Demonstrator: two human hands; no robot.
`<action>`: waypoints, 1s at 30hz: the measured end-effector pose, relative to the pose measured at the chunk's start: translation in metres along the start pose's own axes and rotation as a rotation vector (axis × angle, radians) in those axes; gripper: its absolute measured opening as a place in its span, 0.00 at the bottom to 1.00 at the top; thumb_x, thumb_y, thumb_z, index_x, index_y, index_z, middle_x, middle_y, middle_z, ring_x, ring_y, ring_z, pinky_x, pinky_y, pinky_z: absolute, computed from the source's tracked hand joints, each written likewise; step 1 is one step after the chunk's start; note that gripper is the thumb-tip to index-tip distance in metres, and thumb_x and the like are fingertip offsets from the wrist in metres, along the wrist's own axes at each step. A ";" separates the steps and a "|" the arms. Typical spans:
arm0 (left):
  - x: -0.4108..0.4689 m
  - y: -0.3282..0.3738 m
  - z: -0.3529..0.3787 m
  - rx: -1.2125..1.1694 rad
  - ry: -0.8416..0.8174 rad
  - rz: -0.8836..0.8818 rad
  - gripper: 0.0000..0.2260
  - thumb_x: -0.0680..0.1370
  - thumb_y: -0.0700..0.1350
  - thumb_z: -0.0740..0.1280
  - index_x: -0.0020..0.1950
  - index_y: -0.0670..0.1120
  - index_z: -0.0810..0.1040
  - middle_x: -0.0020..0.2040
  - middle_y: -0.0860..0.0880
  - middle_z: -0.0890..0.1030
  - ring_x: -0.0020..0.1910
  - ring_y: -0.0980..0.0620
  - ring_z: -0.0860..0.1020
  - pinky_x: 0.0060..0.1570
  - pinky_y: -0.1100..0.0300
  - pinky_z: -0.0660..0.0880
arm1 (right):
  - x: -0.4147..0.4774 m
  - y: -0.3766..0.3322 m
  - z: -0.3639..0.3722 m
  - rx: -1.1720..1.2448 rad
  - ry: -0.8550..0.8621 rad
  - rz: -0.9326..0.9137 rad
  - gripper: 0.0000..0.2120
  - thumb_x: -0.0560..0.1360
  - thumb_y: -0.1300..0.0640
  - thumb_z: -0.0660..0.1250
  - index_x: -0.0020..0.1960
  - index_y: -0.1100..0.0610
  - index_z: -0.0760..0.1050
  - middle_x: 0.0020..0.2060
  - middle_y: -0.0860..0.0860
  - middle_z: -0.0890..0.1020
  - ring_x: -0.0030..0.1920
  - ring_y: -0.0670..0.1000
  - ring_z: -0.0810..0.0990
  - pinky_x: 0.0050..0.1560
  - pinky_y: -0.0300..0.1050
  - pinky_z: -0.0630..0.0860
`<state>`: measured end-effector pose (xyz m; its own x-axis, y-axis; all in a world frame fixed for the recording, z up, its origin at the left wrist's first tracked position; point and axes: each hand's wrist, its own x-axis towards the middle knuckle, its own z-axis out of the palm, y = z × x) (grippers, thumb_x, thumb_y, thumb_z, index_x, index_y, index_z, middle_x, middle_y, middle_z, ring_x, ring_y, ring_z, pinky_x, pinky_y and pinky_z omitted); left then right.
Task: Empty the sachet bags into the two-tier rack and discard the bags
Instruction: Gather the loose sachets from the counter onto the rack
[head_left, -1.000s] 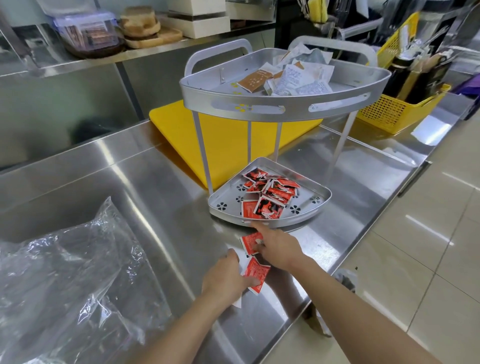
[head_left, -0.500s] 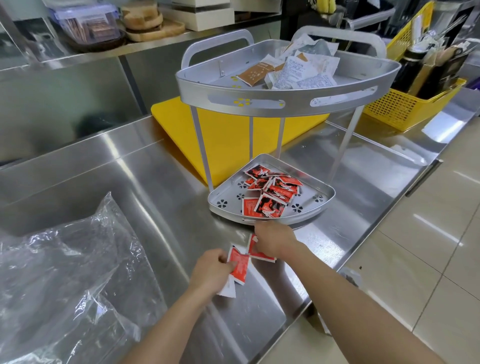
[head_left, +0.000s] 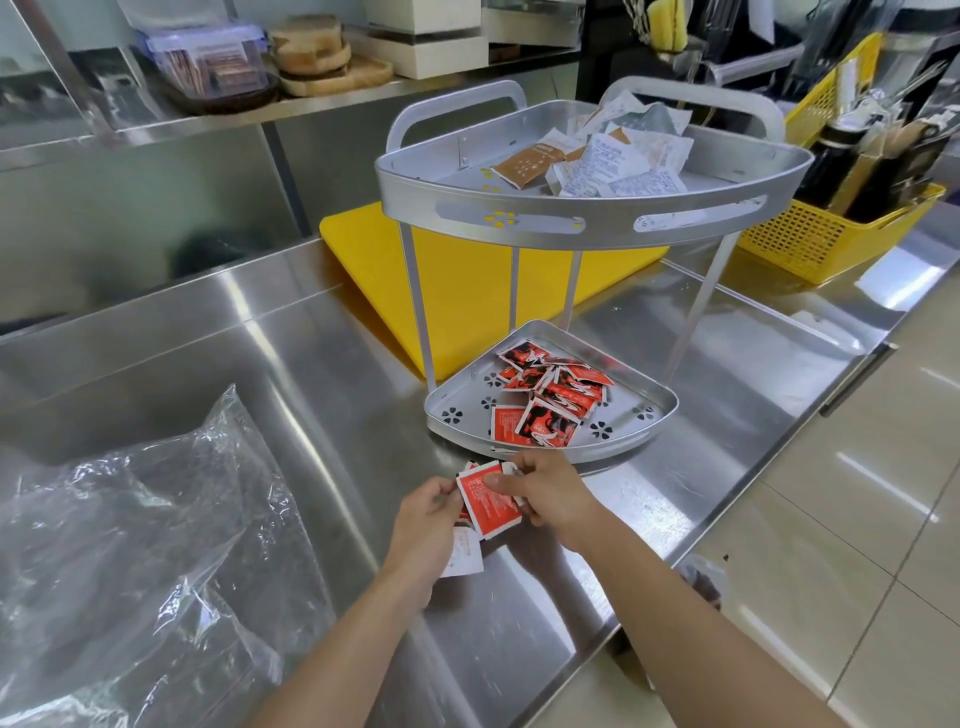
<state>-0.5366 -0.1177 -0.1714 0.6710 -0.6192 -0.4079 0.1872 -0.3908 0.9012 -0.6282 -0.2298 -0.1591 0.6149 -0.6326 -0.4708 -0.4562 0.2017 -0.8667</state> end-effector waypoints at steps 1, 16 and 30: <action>-0.001 0.002 0.001 -0.004 0.015 -0.001 0.10 0.79 0.43 0.61 0.39 0.47 0.78 0.30 0.52 0.83 0.24 0.60 0.78 0.23 0.68 0.71 | 0.000 -0.001 -0.001 0.002 0.022 -0.012 0.07 0.72 0.57 0.70 0.43 0.59 0.73 0.38 0.53 0.82 0.34 0.48 0.79 0.29 0.37 0.66; 0.014 0.096 -0.027 -0.387 -0.297 -0.331 0.09 0.70 0.41 0.71 0.46 0.39 0.74 0.32 0.47 0.70 0.21 0.56 0.64 0.19 0.67 0.66 | 0.056 -0.039 -0.052 0.107 0.399 -0.065 0.15 0.70 0.61 0.70 0.32 0.55 0.66 0.33 0.58 0.81 0.32 0.52 0.80 0.32 0.40 0.72; -0.041 0.200 -0.036 -0.399 -0.546 0.295 0.11 0.63 0.34 0.66 0.44 0.41 0.76 0.36 0.45 0.83 0.34 0.53 0.83 0.32 0.63 0.79 | -0.020 -0.097 -0.065 -0.547 0.072 -0.447 0.08 0.72 0.55 0.66 0.39 0.59 0.74 0.28 0.50 0.72 0.28 0.49 0.69 0.32 0.42 0.67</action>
<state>-0.5013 -0.1461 0.0315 0.3007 -0.9518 -0.0608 0.3707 0.0579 0.9269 -0.6377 -0.2855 -0.0550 0.7831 -0.6189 -0.0606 -0.4393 -0.4817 -0.7583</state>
